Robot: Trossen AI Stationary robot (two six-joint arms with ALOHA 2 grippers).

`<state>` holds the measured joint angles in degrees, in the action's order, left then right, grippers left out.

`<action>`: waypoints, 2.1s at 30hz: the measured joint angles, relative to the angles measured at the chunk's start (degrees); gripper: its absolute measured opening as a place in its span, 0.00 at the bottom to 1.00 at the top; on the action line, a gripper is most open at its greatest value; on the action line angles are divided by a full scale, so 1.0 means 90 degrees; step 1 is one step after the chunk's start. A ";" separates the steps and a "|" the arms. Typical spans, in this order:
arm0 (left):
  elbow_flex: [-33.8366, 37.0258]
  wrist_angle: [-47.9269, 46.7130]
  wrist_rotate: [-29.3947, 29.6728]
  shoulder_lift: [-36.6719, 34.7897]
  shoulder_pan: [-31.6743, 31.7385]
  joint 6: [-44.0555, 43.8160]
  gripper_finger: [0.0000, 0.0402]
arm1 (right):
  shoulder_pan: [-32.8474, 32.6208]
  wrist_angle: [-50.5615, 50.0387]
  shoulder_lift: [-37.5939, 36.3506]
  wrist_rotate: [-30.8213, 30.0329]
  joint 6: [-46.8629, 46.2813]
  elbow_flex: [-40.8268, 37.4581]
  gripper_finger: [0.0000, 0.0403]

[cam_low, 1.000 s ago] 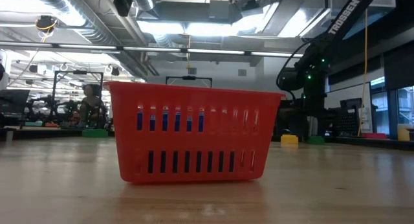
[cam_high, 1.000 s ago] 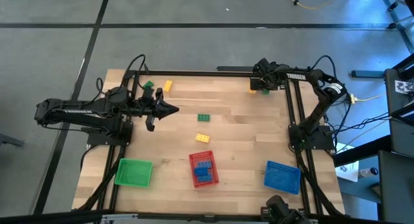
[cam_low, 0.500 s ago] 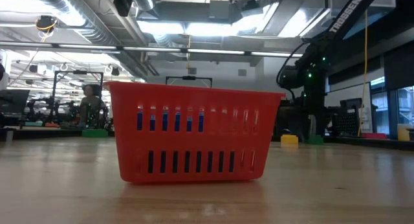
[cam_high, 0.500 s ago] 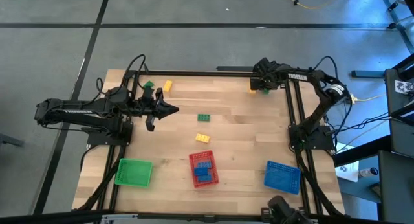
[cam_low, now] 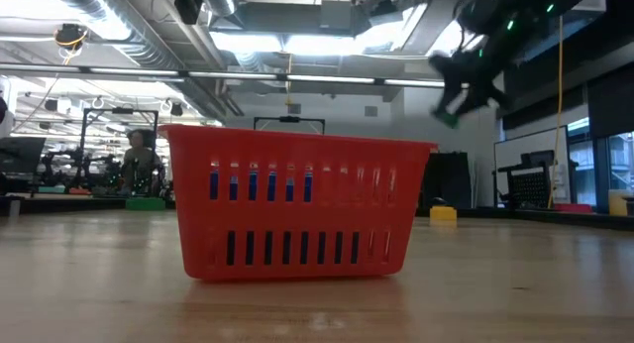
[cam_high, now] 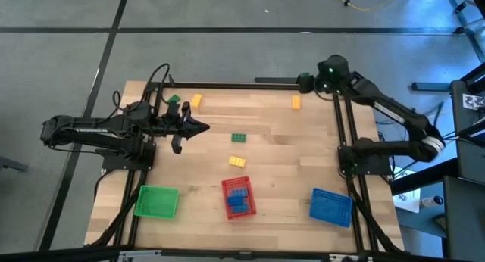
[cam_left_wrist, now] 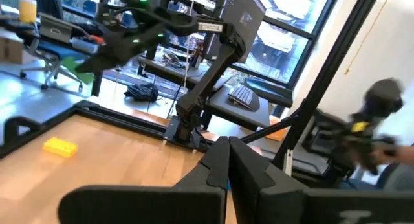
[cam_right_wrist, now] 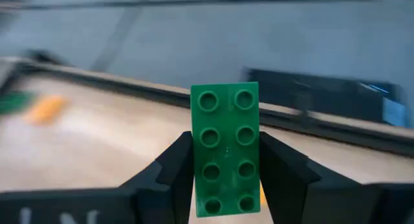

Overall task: Sort & place blocks by color
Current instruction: Put the top right green game piece into the blue bin

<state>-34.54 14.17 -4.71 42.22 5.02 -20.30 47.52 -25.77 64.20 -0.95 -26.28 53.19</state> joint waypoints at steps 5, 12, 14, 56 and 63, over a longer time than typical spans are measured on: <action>0.0000 -0.0001 -0.0033 0.0002 0.0002 0.0323 0.00 | -0.1326 0.0183 -0.0499 0.0243 -0.0048 -0.0002 0.35; 0.0000 0.0000 -0.0100 0.0002 0.0000 0.0318 0.00 | -0.3575 0.1369 -0.0300 -0.0143 -0.0218 -0.0010 0.35; 0.0000 0.0003 -0.0093 0.0008 -0.0001 0.0316 0.00 | -0.4032 0.2031 -0.0192 -0.0290 -0.0170 -0.0010 0.35; -0.0474 0.1195 0.0954 0.1362 -0.0877 0.0489 0.00 | -0.7087 -0.0969 0.0041 0.0520 -0.1411 0.1301 0.35; -0.0474 0.1195 0.0891 0.1362 -0.0877 0.0456 0.00 | -0.8996 -0.1856 0.0051 0.0581 -0.4533 0.0426 0.35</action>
<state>-38.81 24.93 3.31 54.48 -2.87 -16.20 -33.45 -42.48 64.66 4.27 -67.08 57.02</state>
